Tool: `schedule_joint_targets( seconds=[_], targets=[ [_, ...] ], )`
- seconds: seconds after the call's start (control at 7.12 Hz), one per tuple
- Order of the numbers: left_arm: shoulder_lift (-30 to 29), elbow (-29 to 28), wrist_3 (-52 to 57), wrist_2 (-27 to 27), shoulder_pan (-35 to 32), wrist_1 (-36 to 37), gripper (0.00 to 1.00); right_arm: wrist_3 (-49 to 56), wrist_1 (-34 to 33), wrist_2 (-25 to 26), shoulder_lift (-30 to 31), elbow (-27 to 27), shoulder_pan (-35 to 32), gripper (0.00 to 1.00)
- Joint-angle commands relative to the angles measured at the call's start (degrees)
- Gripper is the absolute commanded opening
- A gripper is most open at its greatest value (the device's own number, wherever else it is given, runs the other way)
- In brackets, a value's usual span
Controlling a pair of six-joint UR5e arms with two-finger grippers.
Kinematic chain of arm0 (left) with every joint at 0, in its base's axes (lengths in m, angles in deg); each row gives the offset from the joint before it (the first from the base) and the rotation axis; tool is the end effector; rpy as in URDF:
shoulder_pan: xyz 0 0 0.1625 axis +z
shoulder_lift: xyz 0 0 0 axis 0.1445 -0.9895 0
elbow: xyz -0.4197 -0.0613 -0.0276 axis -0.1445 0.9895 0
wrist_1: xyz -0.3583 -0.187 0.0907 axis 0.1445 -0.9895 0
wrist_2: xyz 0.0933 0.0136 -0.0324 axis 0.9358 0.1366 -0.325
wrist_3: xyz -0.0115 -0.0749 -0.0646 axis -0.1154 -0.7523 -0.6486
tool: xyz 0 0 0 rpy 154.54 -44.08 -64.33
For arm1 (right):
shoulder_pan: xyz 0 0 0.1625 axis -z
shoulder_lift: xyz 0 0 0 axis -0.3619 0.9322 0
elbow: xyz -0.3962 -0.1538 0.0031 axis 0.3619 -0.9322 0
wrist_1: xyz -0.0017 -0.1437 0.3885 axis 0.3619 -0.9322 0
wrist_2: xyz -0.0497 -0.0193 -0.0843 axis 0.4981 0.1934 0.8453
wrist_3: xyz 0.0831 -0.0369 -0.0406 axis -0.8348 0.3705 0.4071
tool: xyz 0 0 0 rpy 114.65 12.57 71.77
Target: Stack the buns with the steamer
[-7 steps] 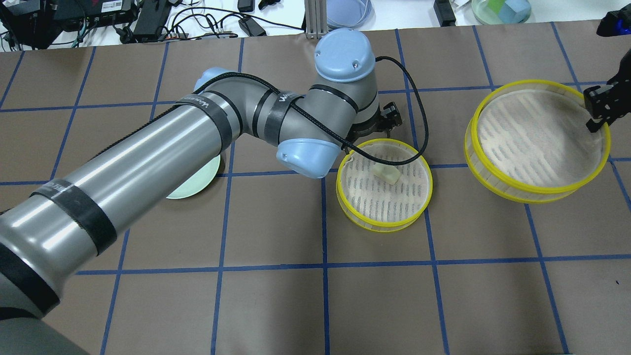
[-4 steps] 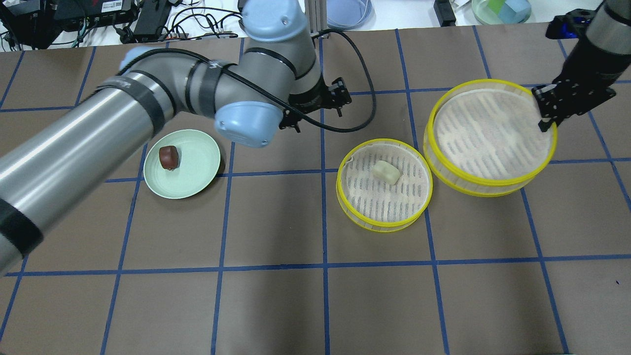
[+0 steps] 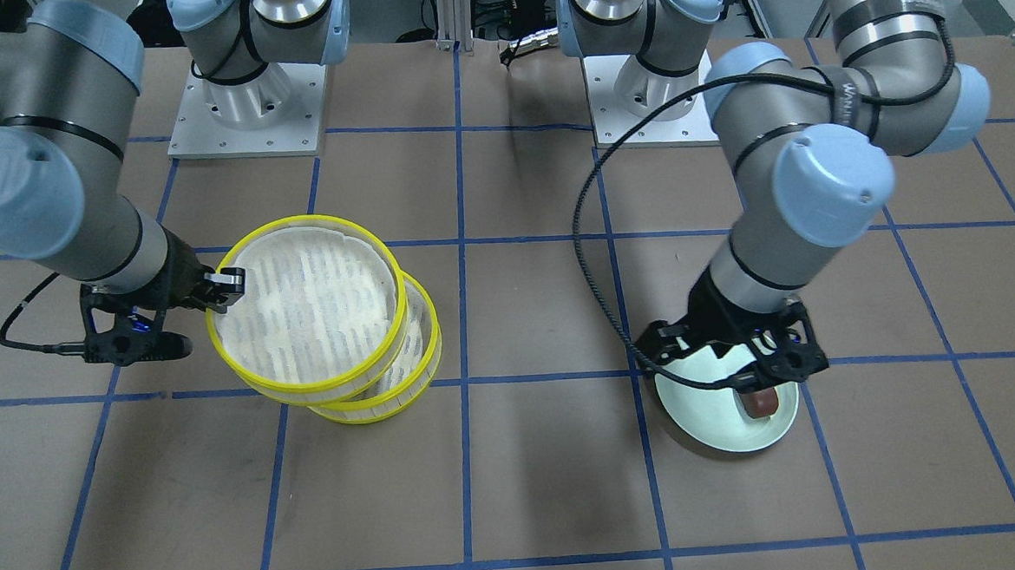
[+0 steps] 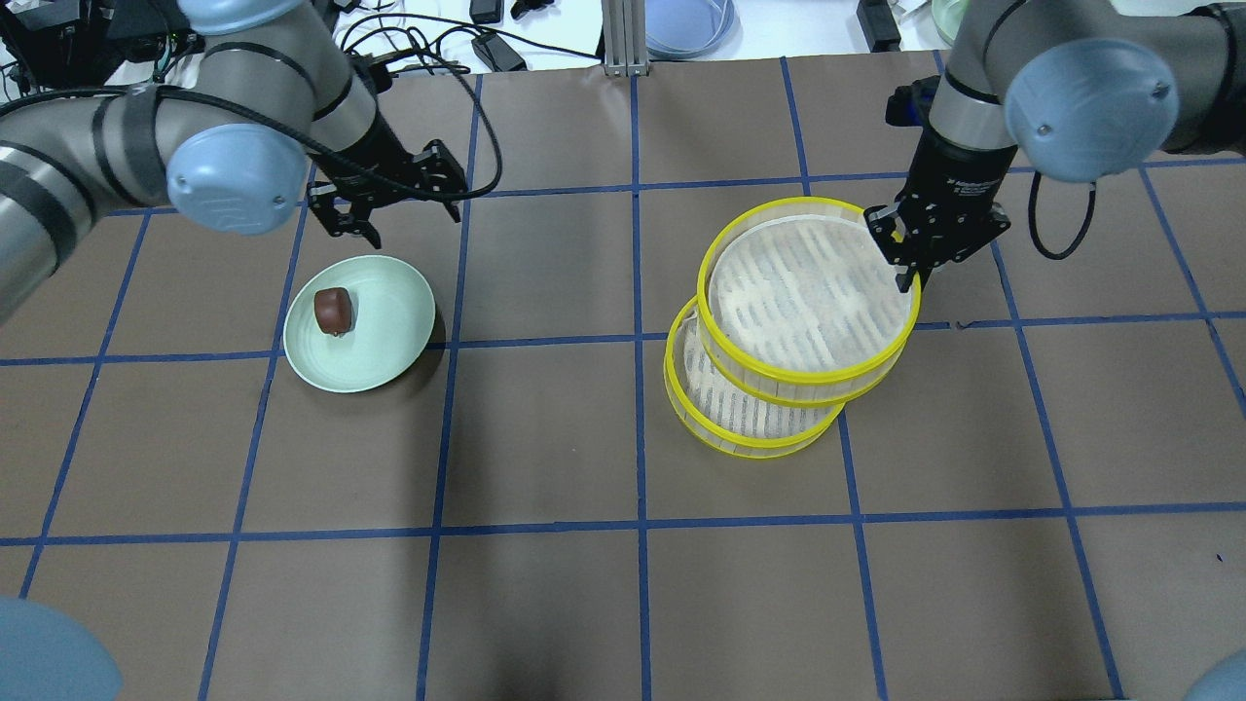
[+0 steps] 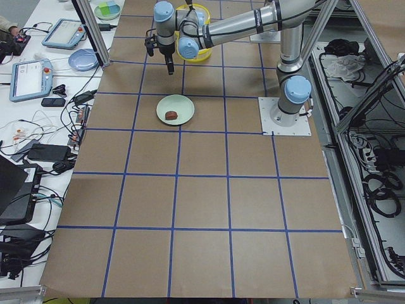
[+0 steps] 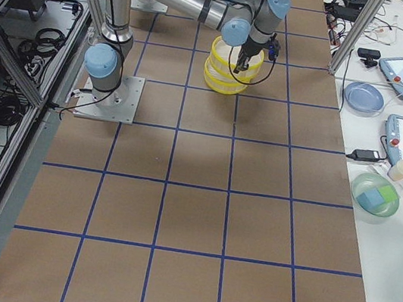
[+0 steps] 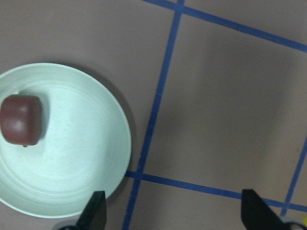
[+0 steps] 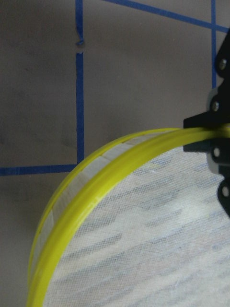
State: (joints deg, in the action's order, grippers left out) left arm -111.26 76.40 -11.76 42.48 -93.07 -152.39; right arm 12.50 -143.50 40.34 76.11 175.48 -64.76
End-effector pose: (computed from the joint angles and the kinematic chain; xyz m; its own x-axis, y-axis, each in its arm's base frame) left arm -0.0856 -0.6059 0.3295 -0.9603 -0.2684 0.0755 -0.2694 0.9630 -0.0037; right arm 0.0946 -0.5553 0.3395 -0.9999 0.0020 -0.0168 -0.0020 0.9722 0.2342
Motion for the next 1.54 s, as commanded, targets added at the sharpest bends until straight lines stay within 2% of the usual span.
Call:
schedule_joint_targets(
  seconds=[0.0, 0.42, 0.84, 0.98, 1.12, 1.26, 1.4],
  targets=[
    [-1.78, 2.73, 10.02, 3.16, 9.67, 0.04, 1.00, 0.19, -4.34, -0.07, -1.11, 3.01, -1.30, 0.19],
    [-6.35, 6.16, 10.07, 2.56, 11.11, 5.04, 1.00, 5.19, -8.73, -0.25, -0.85, 6.52, -1.39, 0.18],
    [-8.47, 6.17, 9.45, 0.55, 11.11, 7.51, 0.97, 5.11, -10.24, -0.51, -0.67, 7.86, -1.39, 0.18],
    [-9.26, 6.26, 9.45, 0.44, 11.11, 9.95, 0.90, 5.11, -10.24, -1.38, -0.85, 7.86, -1.48, 0.18],
    [-9.36, 6.17, 9.45, 0.27, 11.11, 10.24, 0.75, 5.02, -11.11, -1.48, -0.94, 7.86, -1.48, 0.18],
    [-9.44, 6.26, 9.45, 0.09, 11.11, 10.15, 0.55, 4.68, -11.90, -1.65, -1.11, 7.86, -1.48, 0.18],
    [-9.53, 6.26, 9.98, 0.18, 11.11, 10.15, 0.42, 4.58, -12.00, -1.66, -1.20, 7.95, -1.56, 0.18]
  ],
)
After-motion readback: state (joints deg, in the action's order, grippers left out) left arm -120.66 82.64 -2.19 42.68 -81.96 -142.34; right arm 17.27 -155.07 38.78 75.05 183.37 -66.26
